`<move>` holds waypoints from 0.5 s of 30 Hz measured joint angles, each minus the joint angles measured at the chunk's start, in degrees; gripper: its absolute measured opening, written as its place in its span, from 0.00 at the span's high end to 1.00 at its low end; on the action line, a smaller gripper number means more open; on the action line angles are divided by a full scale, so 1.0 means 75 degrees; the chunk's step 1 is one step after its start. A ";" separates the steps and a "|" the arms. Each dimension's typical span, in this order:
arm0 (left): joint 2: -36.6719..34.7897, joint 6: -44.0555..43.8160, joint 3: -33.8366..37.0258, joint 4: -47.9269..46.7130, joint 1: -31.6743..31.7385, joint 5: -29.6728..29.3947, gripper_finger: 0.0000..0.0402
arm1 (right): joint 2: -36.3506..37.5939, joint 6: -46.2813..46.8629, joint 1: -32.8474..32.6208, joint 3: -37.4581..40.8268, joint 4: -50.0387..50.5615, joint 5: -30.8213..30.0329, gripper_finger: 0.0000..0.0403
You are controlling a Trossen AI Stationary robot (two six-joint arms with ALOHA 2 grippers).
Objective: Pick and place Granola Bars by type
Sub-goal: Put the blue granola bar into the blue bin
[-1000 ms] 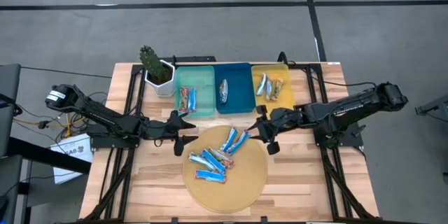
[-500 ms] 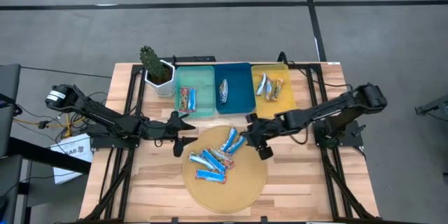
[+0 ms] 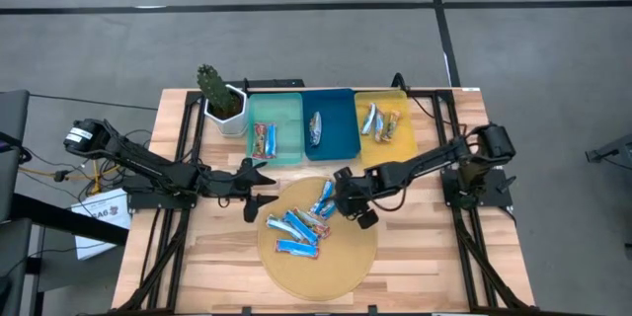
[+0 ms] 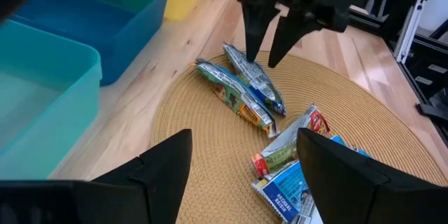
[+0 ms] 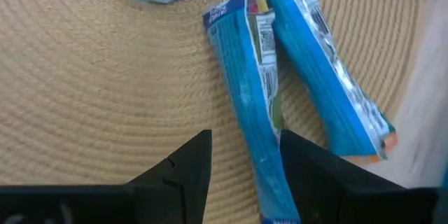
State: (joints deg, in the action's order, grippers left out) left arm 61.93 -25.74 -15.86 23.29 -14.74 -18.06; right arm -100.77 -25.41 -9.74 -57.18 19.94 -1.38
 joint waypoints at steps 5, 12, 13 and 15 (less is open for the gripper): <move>0.0000 -0.0018 0.0000 0.0005 -0.0003 0.0000 0.38 | -0.0391 -0.0194 0.0000 -0.0253 0.0046 -0.0009 0.60; 0.0000 -0.0026 0.0000 0.0018 -0.0003 -0.0003 0.38 | -0.0666 -0.0476 0.0070 -0.0429 0.0103 -0.0044 0.62; 0.0000 -0.0033 0.0000 0.0014 0.0000 -0.0003 0.38 | -0.0715 -0.0475 0.0082 -0.0462 0.0065 -0.0051 0.64; 0.0003 -0.0038 0.0000 0.0004 0.0000 -0.0006 0.38 | -0.0732 -0.0472 0.0130 -0.0456 0.0139 -0.0062 0.67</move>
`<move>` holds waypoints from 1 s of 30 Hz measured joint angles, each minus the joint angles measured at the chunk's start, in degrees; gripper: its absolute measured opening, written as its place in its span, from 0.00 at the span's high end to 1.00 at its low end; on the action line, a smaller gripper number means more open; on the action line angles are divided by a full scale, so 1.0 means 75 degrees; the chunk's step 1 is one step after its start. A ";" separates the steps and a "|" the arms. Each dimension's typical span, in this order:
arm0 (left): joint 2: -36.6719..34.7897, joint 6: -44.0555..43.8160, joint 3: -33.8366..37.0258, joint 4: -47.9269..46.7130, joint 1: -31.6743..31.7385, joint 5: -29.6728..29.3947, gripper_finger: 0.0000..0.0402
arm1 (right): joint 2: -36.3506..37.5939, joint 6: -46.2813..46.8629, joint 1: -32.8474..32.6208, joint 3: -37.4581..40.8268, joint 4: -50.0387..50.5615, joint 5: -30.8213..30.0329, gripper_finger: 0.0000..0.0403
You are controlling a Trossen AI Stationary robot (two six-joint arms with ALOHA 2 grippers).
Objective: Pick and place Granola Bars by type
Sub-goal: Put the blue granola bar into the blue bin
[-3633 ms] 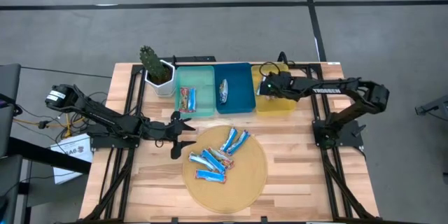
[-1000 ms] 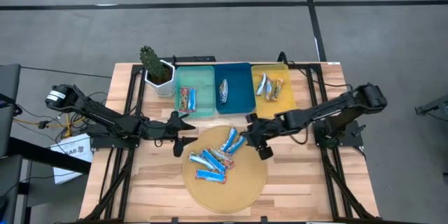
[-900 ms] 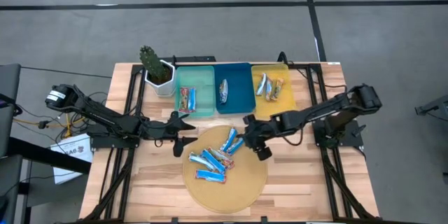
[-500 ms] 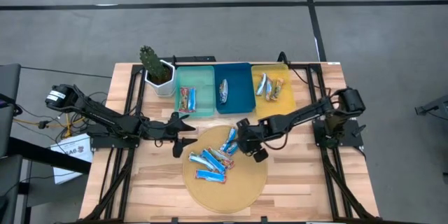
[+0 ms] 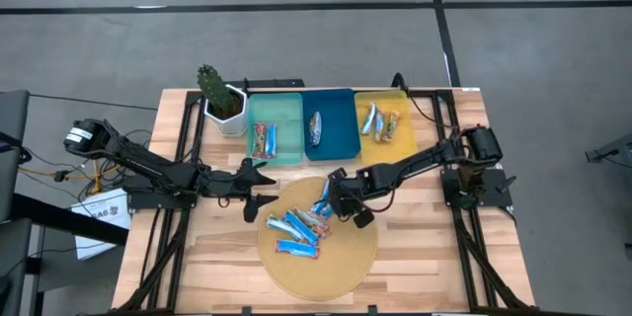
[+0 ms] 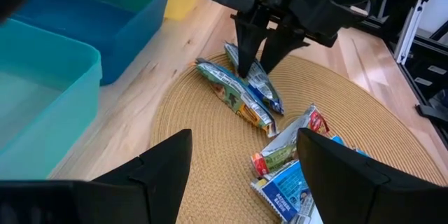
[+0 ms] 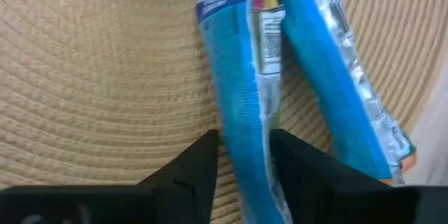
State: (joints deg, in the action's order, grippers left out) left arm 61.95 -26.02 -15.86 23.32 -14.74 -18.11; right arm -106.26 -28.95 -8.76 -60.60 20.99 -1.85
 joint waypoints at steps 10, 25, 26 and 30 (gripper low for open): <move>-0.0003 -0.0009 0.0000 -0.0004 -0.0001 -0.0026 0.38 | 0.0009 0.0055 0.0094 0.0000 0.0018 -0.0026 0.95; -0.0003 -0.0015 0.0000 -0.0007 -0.0003 -0.0035 0.38 | 0.0102 0.0482 0.0188 0.0009 0.0015 0.0506 0.98; -0.0003 -0.0015 0.0000 -0.0007 -0.0001 -0.0035 0.38 | 0.0115 0.0525 0.0209 0.0003 -0.0047 0.0657 0.98; -0.0003 -0.0013 0.0000 -0.0007 0.0000 -0.0037 0.38 | 0.0424 0.0664 0.0361 0.0000 -0.0086 0.1302 0.99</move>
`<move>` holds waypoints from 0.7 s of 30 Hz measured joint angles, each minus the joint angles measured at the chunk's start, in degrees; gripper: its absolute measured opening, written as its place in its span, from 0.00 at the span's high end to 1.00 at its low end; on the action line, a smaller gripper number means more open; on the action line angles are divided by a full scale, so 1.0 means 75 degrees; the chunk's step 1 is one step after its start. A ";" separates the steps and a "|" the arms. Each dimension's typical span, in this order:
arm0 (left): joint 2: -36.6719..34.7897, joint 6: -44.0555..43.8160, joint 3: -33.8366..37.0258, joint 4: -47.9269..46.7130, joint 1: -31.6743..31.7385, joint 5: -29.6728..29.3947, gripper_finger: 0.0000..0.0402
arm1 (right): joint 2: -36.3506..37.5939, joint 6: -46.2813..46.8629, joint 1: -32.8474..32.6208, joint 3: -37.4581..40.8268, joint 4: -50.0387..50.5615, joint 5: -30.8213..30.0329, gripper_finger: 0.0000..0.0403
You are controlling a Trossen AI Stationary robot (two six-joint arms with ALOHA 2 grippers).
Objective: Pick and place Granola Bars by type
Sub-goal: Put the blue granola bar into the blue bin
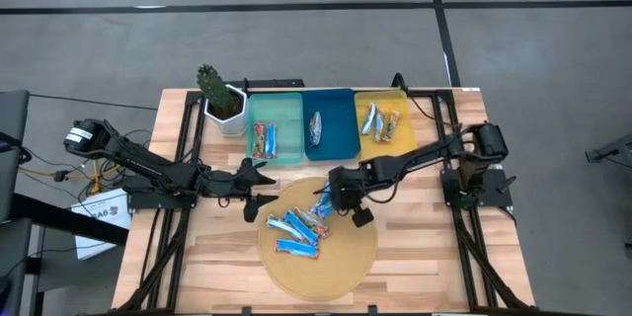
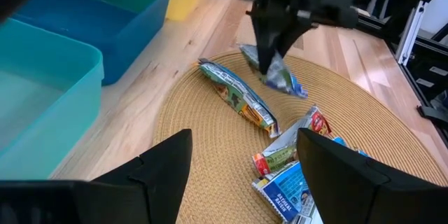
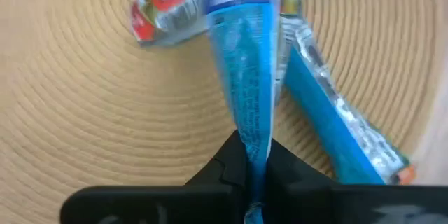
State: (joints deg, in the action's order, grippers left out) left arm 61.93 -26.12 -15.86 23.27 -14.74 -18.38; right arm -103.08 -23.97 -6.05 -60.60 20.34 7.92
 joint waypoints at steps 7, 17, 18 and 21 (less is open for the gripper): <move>0.0000 0.0007 0.0000 0.0015 0.0000 -0.0013 0.38 | 0.0816 0.0138 0.0235 0.0006 -0.0137 0.0454 0.99; 0.0000 0.0065 0.0000 0.0049 -0.0002 -0.0065 0.38 | 0.1991 0.0163 0.0427 0.0003 -0.1163 0.1070 0.98; 0.0000 0.0065 0.0000 0.0050 0.0000 -0.0067 0.38 | 0.2098 0.0179 0.0458 0.0003 -0.1290 0.1200 0.98; 0.0000 0.0068 -0.0002 0.0047 0.0000 -0.0068 0.38 | 0.2387 0.0219 0.0551 0.0003 -0.1577 0.1540 0.99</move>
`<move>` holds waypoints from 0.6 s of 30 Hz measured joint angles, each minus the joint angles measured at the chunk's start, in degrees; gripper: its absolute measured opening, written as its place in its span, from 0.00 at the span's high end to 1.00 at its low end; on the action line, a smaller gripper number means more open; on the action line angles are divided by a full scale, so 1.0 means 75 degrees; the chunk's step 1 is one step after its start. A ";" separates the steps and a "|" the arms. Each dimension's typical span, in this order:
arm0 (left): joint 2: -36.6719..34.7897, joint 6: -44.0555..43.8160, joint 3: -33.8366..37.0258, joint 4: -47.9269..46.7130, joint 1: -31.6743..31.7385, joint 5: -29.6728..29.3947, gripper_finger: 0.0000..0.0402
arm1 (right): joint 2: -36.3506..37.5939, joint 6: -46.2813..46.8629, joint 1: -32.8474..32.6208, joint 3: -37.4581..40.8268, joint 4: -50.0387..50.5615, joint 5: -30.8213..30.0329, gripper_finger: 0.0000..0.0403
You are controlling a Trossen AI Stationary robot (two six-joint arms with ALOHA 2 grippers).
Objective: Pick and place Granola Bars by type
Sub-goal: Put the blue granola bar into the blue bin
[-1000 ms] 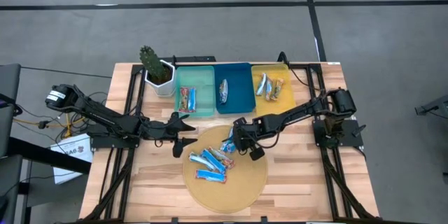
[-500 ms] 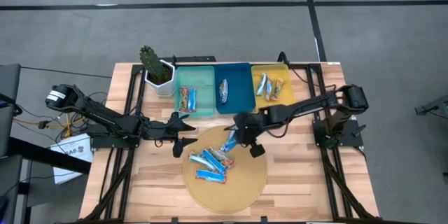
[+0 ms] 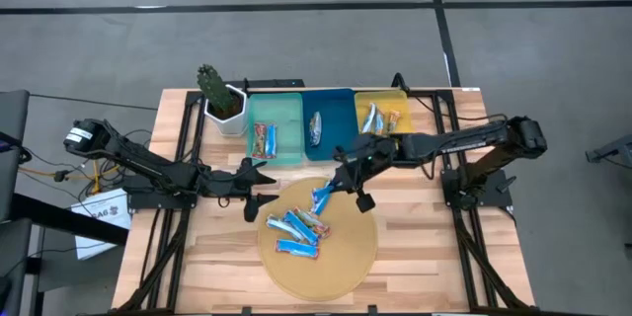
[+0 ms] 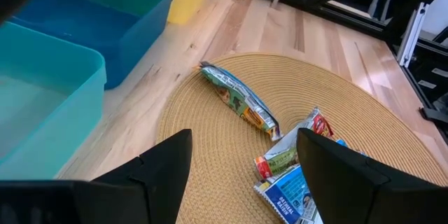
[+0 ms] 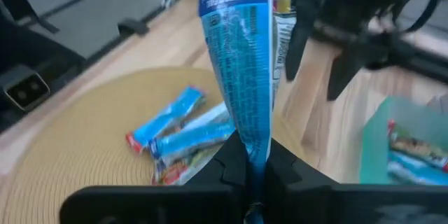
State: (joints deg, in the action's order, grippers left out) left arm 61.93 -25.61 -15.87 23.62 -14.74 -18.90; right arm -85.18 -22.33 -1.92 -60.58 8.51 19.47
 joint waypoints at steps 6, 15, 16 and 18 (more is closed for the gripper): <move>0.0000 0.0026 0.0002 -0.0009 -0.0003 0.0000 0.38 | 0.0361 0.0129 0.0199 0.0000 -0.0267 0.0311 0.99; 0.0000 0.0200 0.0002 -0.0020 0.0000 -0.0067 0.38 | 0.0205 0.0704 0.0372 0.0000 -0.0642 0.0242 0.99; 0.0000 0.0239 0.0002 -0.0020 0.0000 -0.0070 0.38 | 0.0186 0.0807 0.0400 0.0011 -0.0670 0.0217 0.99; 0.0000 0.0285 0.0002 -0.0022 -0.0003 -0.0070 0.38 | 0.0185 0.0972 0.0473 0.0014 -0.0939 0.0204 0.99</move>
State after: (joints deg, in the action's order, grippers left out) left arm 61.93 -23.47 -15.86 23.45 -14.76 -19.42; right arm -83.79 -15.04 1.63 -60.47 1.47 21.00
